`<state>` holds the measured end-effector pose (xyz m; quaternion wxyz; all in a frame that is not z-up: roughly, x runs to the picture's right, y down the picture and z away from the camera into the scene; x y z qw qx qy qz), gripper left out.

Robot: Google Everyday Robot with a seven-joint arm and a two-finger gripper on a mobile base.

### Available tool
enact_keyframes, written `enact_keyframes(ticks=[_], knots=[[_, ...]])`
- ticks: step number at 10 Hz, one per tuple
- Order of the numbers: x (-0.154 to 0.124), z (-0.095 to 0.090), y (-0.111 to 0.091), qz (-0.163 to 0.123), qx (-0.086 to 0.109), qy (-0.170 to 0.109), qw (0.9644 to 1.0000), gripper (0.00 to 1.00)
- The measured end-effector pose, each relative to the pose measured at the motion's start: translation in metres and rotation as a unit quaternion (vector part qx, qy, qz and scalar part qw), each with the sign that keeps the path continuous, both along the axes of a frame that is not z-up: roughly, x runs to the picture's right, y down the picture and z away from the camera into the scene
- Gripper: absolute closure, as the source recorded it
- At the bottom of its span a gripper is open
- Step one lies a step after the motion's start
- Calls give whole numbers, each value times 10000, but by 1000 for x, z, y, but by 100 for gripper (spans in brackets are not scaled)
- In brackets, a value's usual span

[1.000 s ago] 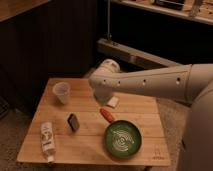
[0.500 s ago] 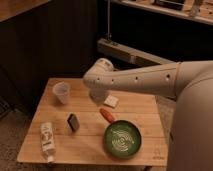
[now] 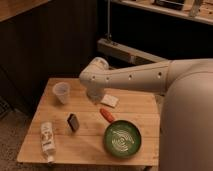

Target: Knock the eraser over

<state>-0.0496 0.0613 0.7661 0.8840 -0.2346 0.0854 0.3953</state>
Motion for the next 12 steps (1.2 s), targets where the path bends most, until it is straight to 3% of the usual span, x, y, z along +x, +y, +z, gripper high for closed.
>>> enact_keyframes(ticks=[12], knots=[[-9, 21, -10, -246, 41, -56, 9997, 97]])
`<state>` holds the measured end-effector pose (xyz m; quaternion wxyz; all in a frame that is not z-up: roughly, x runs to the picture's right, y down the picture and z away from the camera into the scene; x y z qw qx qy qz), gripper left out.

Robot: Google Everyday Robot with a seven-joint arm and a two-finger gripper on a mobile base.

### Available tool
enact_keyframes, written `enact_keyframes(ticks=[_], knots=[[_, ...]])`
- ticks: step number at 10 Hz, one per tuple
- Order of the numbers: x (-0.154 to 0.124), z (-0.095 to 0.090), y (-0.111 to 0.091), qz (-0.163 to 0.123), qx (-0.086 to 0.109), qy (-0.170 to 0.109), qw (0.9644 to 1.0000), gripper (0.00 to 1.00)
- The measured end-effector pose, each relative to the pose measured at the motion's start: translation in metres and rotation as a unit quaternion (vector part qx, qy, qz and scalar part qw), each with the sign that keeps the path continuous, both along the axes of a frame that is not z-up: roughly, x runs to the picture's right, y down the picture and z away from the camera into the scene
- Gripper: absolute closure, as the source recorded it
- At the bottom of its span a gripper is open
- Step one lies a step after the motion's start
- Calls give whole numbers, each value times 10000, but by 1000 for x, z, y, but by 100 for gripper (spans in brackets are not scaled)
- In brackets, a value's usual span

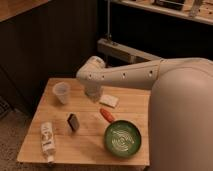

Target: Knock the eraser over

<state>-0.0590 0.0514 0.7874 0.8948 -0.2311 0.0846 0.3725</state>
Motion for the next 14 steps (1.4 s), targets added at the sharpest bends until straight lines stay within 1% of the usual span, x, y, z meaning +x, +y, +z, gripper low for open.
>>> enact_keyframes(ticks=[3, 7, 12, 14], knots=[[-7, 6, -3, -64, 22, -50, 10000, 97], [-9, 13, -7, -113, 33, -52, 9999, 97], [-15, 18, -9, -205, 37, -76, 9998, 97], [-20, 20, -11, -262, 58, -130, 9996, 97]])
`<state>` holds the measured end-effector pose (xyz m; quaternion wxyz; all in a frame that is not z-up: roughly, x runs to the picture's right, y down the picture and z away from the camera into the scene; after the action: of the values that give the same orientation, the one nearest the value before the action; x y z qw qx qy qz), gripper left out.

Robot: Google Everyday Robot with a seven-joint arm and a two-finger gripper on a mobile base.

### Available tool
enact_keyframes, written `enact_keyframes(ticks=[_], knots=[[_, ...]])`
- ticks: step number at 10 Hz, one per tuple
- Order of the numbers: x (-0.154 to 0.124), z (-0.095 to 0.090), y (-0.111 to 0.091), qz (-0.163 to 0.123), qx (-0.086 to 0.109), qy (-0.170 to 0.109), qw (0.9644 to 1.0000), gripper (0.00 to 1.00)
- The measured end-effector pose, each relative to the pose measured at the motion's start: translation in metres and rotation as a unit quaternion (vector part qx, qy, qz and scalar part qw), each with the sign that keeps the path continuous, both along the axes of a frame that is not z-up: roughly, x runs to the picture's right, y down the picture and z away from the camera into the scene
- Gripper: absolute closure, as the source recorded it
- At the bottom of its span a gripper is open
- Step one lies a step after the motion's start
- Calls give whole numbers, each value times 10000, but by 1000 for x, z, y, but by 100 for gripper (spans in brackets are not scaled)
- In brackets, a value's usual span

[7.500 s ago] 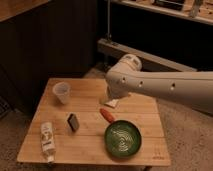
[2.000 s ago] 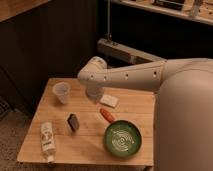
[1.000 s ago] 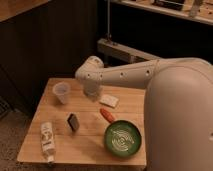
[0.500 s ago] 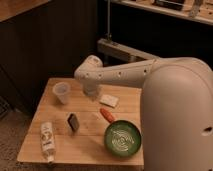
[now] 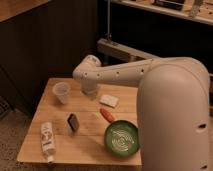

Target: Knock the eraser over

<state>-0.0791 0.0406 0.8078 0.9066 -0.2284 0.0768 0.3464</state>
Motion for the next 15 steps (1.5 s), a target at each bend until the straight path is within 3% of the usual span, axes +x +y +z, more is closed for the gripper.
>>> enact_keyframes(ticks=[4, 10, 15], knots=[[1, 3, 2, 36, -73, -104, 9999, 97], [-13, 12, 17, 158, -560, -465, 9972, 97], [-33, 15, 33, -46, -783, -708, 9944, 97]])
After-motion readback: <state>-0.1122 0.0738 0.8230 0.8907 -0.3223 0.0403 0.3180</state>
